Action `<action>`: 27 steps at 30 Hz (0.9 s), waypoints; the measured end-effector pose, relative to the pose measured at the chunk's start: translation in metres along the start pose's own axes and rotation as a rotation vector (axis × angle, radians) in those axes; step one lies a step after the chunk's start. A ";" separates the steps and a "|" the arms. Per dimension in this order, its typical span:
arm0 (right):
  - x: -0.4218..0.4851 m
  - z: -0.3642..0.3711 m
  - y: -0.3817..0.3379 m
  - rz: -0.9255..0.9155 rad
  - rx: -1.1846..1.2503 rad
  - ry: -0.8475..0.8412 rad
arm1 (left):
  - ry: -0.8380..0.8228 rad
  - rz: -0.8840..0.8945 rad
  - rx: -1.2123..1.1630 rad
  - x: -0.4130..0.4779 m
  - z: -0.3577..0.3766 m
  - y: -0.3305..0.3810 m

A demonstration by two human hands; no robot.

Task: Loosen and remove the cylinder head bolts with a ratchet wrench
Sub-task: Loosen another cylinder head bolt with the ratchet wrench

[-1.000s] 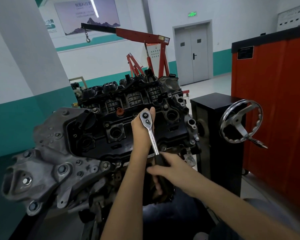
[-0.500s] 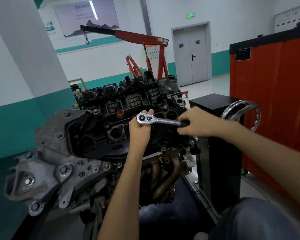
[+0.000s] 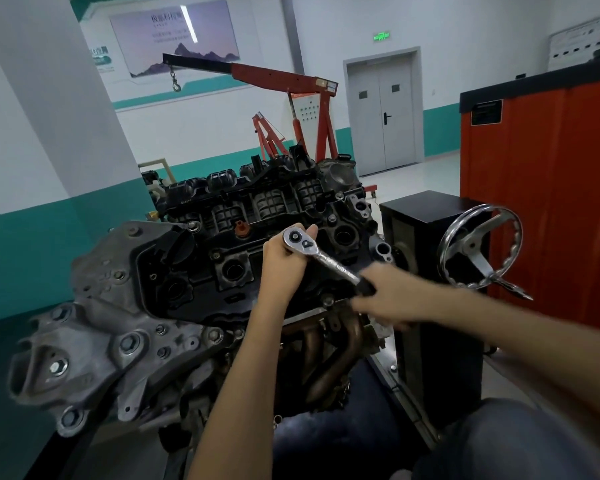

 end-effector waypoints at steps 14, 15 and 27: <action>-0.018 0.054 -0.020 -0.052 0.205 0.254 | 0.179 -0.056 -0.085 -0.006 -0.008 -0.004; -0.018 0.072 -0.026 -0.058 0.333 0.251 | 0.180 -0.086 -0.054 -0.004 -0.009 -0.008; 0.018 -0.079 -0.025 -0.122 -0.533 0.093 | 0.006 -0.025 -0.026 0.001 -0.003 -0.001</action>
Point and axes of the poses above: each hand's wrist, its own x-axis towards the middle knuckle, its own z-axis out of the palm, y = z × x, the point moved 10 cm from there along x, towards the middle knuckle, and after that the axes turned 4 degrees about -y, right-handed, at the moved point
